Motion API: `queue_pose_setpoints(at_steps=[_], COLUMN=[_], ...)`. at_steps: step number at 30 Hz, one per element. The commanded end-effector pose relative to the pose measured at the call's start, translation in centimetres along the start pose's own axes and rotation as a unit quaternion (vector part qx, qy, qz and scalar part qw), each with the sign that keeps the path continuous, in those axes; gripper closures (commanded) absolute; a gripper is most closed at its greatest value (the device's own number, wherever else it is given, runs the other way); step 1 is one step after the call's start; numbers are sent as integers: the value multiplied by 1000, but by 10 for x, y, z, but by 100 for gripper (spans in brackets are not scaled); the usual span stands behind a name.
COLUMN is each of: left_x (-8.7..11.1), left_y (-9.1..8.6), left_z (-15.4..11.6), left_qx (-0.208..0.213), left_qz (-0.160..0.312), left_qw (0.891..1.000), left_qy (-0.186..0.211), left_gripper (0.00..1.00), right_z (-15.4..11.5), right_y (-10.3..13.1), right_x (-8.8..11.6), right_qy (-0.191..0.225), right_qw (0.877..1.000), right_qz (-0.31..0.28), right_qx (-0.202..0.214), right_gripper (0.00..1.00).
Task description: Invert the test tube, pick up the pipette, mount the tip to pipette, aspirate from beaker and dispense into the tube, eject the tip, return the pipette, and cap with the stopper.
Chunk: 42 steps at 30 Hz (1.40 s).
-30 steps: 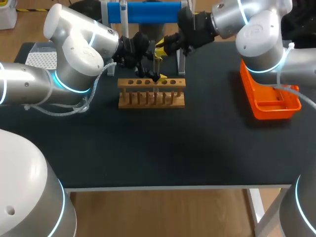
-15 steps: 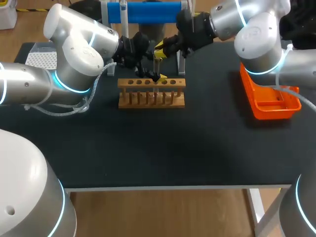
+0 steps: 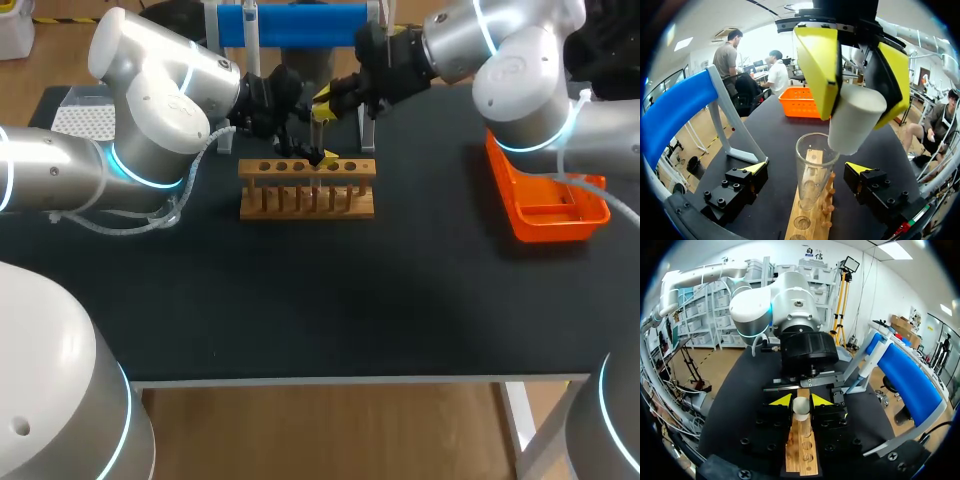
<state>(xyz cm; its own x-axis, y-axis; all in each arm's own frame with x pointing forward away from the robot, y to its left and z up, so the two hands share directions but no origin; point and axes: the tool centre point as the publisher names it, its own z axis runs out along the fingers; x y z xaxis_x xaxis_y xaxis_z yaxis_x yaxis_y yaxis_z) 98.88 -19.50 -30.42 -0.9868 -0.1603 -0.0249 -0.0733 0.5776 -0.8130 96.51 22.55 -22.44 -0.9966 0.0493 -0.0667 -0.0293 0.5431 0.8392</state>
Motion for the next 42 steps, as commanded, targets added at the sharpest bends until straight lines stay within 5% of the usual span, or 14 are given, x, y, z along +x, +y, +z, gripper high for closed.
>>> queue_pose_setpoints(at_steps=[1, 42], left_x=[-1, -1], left_y=[0, 0], left_z=[0, 0], left_qx=[-1, -1], left_qz=[0, 0], left_qw=[1000, 1000], left_qy=[1, 1], left_gripper=[0, 0], right_z=[1, 4], right_y=[-1, 1], right_x=[-1, -5], right_qy=[1, 0], right_qw=[1000, 1000], right_qz=[0, -1], right_qx=[3, 3], right_gripper=[100, 100])
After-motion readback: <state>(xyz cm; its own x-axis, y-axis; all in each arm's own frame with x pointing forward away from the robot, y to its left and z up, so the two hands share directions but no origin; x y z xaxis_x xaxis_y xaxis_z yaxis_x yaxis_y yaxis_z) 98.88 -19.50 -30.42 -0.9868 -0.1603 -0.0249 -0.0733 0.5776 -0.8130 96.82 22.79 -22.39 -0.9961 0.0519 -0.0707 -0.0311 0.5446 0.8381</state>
